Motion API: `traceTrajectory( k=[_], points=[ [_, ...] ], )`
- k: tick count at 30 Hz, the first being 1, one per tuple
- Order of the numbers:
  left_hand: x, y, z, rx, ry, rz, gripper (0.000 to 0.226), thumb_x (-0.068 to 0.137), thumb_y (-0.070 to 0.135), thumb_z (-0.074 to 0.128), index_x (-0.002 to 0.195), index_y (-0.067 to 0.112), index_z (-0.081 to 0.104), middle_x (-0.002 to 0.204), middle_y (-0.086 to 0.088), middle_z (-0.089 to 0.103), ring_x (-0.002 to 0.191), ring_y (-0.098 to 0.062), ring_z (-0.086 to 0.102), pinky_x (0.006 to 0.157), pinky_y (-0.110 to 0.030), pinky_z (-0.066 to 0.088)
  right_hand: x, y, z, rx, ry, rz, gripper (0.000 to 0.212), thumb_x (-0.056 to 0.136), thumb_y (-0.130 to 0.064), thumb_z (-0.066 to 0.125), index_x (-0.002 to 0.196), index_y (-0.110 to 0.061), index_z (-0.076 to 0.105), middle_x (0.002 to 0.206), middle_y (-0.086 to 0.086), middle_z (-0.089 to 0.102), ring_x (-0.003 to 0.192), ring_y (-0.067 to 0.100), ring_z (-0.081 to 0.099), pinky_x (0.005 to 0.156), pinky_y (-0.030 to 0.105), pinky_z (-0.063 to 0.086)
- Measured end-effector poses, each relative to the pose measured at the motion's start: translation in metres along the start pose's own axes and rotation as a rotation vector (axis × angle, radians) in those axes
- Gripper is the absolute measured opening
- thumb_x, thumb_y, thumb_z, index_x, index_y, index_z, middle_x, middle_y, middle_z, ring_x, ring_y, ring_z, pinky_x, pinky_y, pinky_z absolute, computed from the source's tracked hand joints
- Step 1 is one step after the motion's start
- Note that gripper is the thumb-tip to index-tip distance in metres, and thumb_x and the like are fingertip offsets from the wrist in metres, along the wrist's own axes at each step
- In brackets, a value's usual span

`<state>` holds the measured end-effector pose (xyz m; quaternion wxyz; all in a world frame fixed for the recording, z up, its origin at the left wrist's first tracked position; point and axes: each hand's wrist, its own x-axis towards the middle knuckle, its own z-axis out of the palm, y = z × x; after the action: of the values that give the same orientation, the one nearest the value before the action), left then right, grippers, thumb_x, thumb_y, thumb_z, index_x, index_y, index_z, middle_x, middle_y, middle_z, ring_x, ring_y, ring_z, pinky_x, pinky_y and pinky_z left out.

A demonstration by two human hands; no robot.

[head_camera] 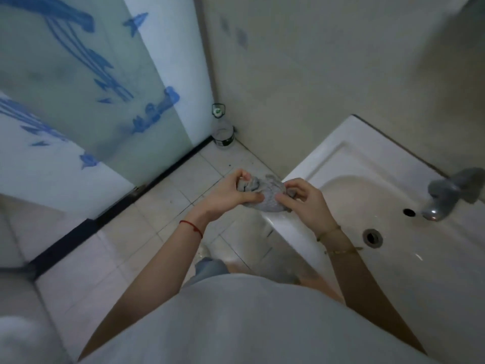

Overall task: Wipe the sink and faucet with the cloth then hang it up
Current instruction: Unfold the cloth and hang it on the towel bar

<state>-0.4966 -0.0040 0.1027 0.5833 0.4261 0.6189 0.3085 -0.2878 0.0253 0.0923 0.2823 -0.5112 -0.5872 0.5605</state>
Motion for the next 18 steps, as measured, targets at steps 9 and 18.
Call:
traceTrajectory(
  k=[9, 18],
  points=[
    [-0.018, 0.004, -0.219, 0.145, 0.092, 0.170, 0.055, 0.084, 0.020, 0.078, 0.134, 0.023, 0.056, 0.113, 0.012, 0.063, 0.094, 0.007, 0.062, 0.080, -0.009, 0.051, 0.101, -0.094, 0.196, 0.005, 0.005, -0.155, 0.019, 0.086, -0.004, 0.069, 0.087, -0.020, 0.060, 0.087, 0.002, 0.064, 0.079, 0.002, 0.062, 0.069, 0.018, 0.051],
    [0.017, 0.016, -0.329, 0.408, 0.206, 0.423, 0.028, 0.081, 0.023, 0.079, 0.108, 0.021, 0.072, 0.096, 0.011, 0.072, 0.083, 0.007, 0.063, 0.071, -0.012, 0.047, 0.162, -0.138, 0.258, -0.205, 0.094, -0.351, 0.022, 0.080, -0.012, 0.077, 0.084, -0.015, 0.056, 0.081, -0.013, 0.057, 0.081, 0.014, 0.056, 0.081, 0.032, 0.048]
  ],
)
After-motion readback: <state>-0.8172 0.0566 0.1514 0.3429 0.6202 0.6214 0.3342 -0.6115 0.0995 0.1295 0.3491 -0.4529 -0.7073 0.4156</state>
